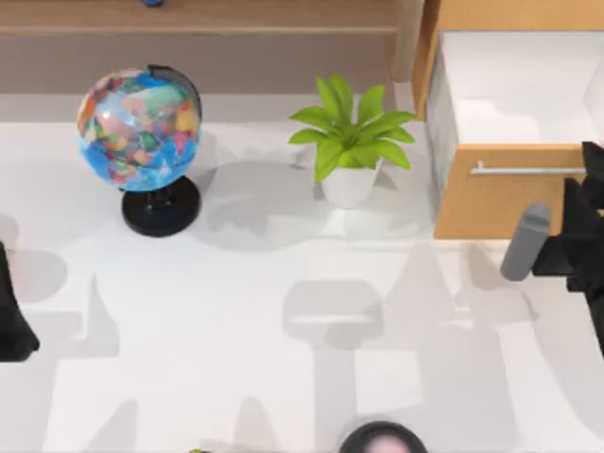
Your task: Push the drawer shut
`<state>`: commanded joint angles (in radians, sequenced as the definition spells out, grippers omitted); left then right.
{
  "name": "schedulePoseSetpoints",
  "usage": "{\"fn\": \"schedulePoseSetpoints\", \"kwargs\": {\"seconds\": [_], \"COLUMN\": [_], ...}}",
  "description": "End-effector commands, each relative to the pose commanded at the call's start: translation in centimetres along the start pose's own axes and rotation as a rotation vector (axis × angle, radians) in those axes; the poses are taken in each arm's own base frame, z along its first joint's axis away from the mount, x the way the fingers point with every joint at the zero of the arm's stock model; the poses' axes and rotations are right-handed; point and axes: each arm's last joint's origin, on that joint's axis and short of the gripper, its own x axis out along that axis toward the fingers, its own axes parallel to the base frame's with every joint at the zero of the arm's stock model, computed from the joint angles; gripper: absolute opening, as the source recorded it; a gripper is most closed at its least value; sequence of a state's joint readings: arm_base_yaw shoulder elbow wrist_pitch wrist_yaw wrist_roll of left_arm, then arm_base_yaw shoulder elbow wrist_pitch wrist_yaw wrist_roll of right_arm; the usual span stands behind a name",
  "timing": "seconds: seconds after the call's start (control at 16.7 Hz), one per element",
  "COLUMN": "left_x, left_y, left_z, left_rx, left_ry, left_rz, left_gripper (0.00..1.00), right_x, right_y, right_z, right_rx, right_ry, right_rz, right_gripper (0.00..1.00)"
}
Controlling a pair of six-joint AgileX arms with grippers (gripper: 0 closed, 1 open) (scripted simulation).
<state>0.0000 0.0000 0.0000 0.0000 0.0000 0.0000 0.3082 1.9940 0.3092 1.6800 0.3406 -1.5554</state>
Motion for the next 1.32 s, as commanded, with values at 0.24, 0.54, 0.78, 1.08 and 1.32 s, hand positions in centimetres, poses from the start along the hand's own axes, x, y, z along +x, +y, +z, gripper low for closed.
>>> {"fn": "schedulePoseSetpoints", "kwargs": {"seconds": [0.24, 0.54, 0.78, 1.08, 1.32], "left_x": [0.0, 0.0, 0.0, 0.0, 0.0], "left_y": [0.0, 0.0, 0.0, 0.0, 0.0], "left_z": [0.0, 0.0, 0.0, 0.0, 0.0], "left_rx": [0.0, 0.0, 0.0, 0.0, 0.0], "left_ry": [0.0, 0.0, 0.0, 0.0, 0.0], "left_rz": [0.0, 0.0, 0.0, 0.0, 0.0], "left_gripper": [1.0, 1.0, 1.0, 1.0, 1.0], "right_x": [0.0, 0.0, 0.0, 1.5, 4.5], "right_y": [0.0, 0.0, 0.0, 0.0, 0.1], "right_z": [0.0, 0.0, 0.0, 0.1, 0.1], "right_rx": [0.0, 0.0, 0.0, 0.002, 0.002], "right_ry": [0.0, 0.0, 0.0, -0.001, 0.0], "right_rz": [0.0, 0.0, 0.0, -0.001, 0.002], "right_gripper": [0.1, 0.0, 0.0, 0.0, 0.0]}}
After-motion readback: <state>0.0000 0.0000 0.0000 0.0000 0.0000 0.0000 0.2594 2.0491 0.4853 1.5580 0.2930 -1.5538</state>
